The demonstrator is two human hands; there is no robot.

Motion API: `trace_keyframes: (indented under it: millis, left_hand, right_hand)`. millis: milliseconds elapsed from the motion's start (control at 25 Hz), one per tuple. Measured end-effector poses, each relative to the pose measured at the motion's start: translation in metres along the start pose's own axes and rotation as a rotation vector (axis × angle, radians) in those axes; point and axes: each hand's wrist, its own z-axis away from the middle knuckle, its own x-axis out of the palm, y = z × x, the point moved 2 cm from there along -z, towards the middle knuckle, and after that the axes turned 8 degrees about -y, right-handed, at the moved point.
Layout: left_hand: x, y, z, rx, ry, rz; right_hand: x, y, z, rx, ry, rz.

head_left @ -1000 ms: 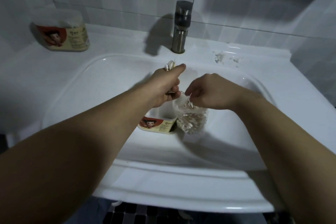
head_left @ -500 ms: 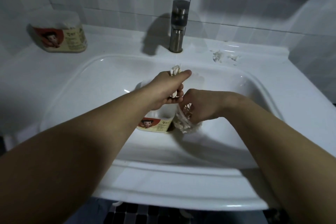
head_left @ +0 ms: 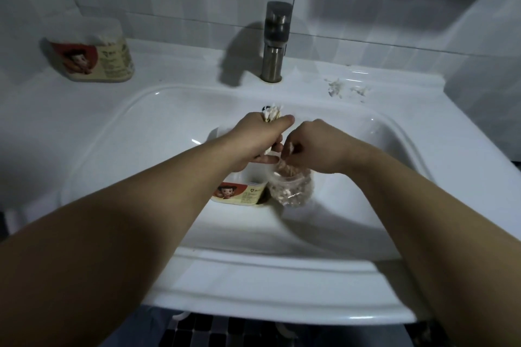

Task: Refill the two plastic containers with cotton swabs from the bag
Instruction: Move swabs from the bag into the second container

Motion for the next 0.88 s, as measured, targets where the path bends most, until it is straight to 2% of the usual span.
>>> trace_keyframes:
  millis: [240,440,600,880]
  left_hand:
    - [-0.002,0.001,-0.002,0.025,0.041,-0.014]
    - [-0.001,0.0,-0.002,0.006,0.043,-0.072]
    - [-0.001,0.001,-0.002,-0.003,0.045,-0.081]
    - [0.002,0.0,-0.003,0.018,-0.067,-0.002]
  right_hand:
    - [-0.019,0.014,0.012,0.053,0.175,-0.303]
    - [-0.023,0.018,0.015,0.069,0.205,-0.374]
    - [-0.031,0.02,0.02,0.049,0.295,-0.48]
    - [-0.027,0.024,0.014,0.057,0.361,-0.856]
